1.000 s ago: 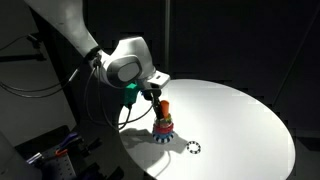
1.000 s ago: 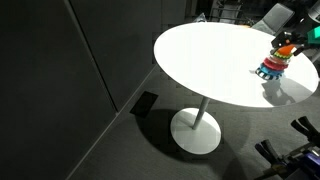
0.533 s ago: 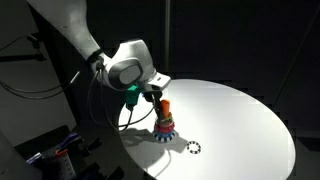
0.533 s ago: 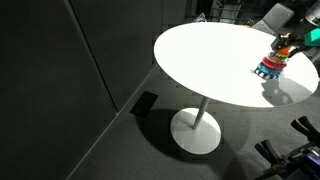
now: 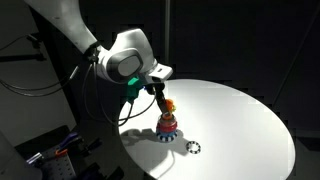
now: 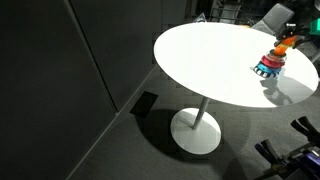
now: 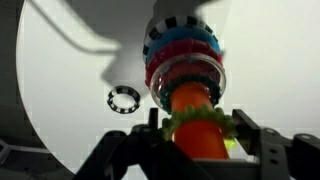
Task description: Remove the yellow, green and clear rings from the orange stand and put them on the table
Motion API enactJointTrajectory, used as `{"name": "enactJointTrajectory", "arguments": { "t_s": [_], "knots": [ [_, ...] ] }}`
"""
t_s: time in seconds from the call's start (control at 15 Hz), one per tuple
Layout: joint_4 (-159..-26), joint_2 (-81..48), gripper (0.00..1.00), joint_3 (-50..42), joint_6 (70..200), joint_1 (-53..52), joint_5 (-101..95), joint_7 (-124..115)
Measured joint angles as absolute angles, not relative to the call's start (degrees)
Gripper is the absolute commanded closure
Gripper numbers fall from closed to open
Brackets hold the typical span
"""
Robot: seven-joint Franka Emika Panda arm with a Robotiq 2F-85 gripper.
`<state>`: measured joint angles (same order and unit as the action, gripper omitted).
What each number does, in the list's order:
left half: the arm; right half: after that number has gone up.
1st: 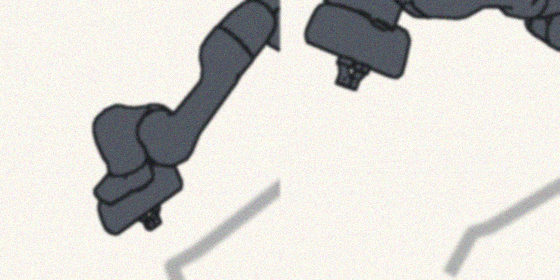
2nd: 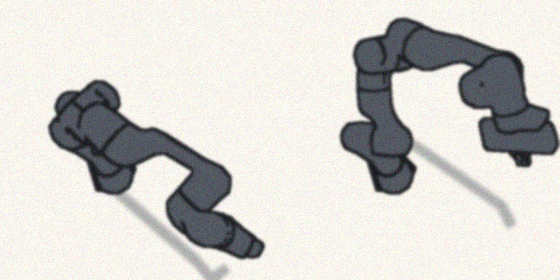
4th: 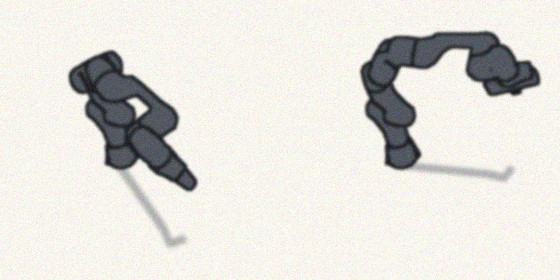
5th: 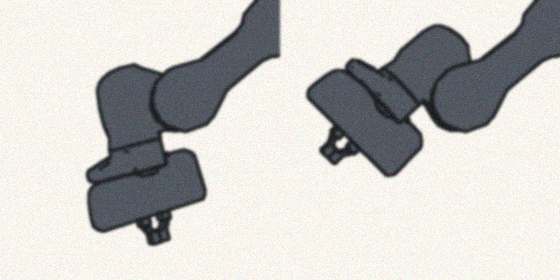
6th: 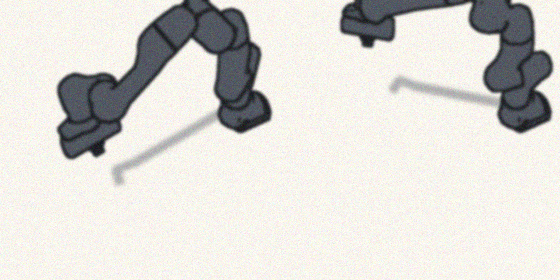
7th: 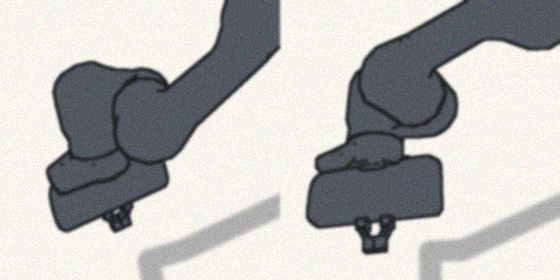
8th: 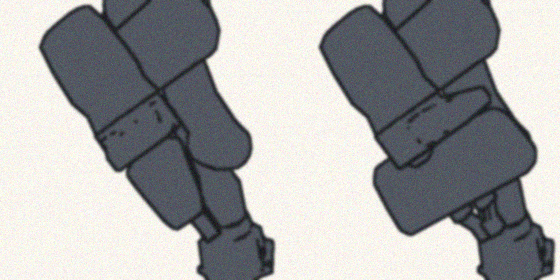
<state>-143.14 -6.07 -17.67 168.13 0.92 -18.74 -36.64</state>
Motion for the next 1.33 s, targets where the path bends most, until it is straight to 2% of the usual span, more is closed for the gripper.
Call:
{"name": "enactJointTrajectory", "arguments": {
  "t_s": [0.6, 1.0, 1.33],
  "knots": [
    [-144.8, 3.8, 0.52, -16.7, 164.4, 0.3, -16.7, -36.4],
    [-145.7, 5.9, 0.52, -8.5, 160.0, 1.8, -6.6, -32.4],
    [-145.9, 4.4, 0.52, -5.9, 157.5, 3.2, -5.9, -32.3]
  ]
}}
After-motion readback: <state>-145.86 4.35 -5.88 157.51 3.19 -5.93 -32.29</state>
